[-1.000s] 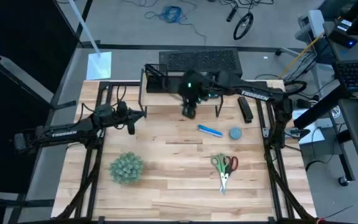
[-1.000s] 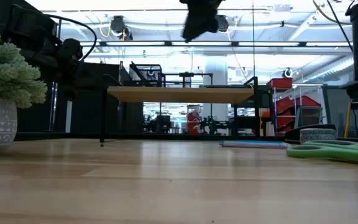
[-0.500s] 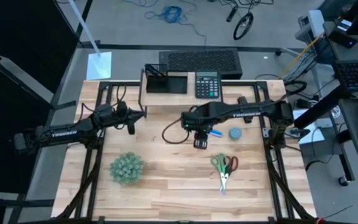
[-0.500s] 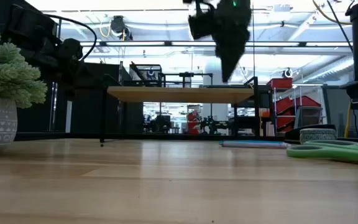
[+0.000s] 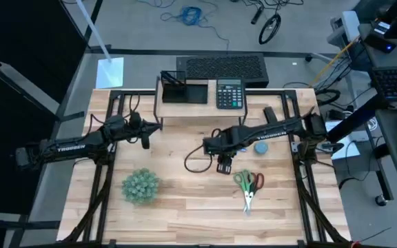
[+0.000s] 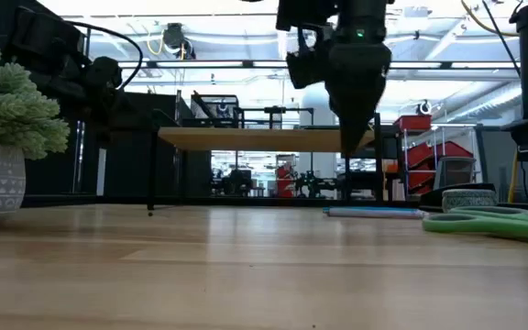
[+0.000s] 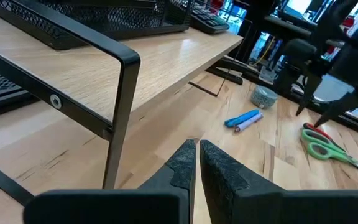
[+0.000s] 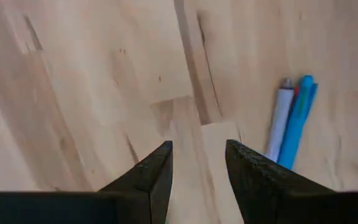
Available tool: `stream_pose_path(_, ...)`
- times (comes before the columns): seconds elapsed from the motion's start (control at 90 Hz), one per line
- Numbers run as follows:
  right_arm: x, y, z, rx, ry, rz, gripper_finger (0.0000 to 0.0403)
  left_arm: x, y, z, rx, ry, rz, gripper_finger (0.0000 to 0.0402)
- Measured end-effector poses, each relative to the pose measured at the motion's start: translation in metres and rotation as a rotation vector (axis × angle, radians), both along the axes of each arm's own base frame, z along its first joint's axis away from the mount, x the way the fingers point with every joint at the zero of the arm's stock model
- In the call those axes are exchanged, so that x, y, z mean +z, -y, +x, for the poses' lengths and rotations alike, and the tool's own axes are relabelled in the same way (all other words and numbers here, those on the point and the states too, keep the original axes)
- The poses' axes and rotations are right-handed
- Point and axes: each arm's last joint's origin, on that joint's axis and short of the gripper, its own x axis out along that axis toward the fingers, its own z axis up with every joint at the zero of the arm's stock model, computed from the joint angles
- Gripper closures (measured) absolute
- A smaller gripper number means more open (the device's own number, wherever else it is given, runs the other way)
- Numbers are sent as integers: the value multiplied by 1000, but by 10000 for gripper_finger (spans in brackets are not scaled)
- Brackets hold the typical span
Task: Pick and place office supplies into organizer
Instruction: Put the purple pen into the desk organizer on the shelf
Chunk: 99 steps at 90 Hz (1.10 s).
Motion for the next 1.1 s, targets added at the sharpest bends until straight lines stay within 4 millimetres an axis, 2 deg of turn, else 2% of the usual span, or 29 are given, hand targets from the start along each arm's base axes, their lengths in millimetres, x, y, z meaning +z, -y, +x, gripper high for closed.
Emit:
stream_pose_path(0.178, -13, -3, -25, -44, 42, -33, 270, 0, 0, 0, 0, 0, 0, 391)
stream_pose_path(0.356, -28, 10, -59, -134, 82, -113, 270, 0, 0, 0, 0, 1, 0, 391)
stream_pose_path(0.444, -38, 16, -69, -152, 66, -124, 270, 0, 0, 0, 0, 0, 0, 391)
stream_pose_path(0.6, -49, 20, -69, -217, 116, -107, 270, 0, 0, 0, 0, 1, 0, 391)
stream_pose_path(0.878, -54, 26, -67, -127, 155, -186, 267, 0, 0, 0, 0, 1, 0, 391)
stream_pose_path(1.1, -57, 37, -66, -135, 185, -190, 262, 0, 0, 0, 0, 1, 0, 391)
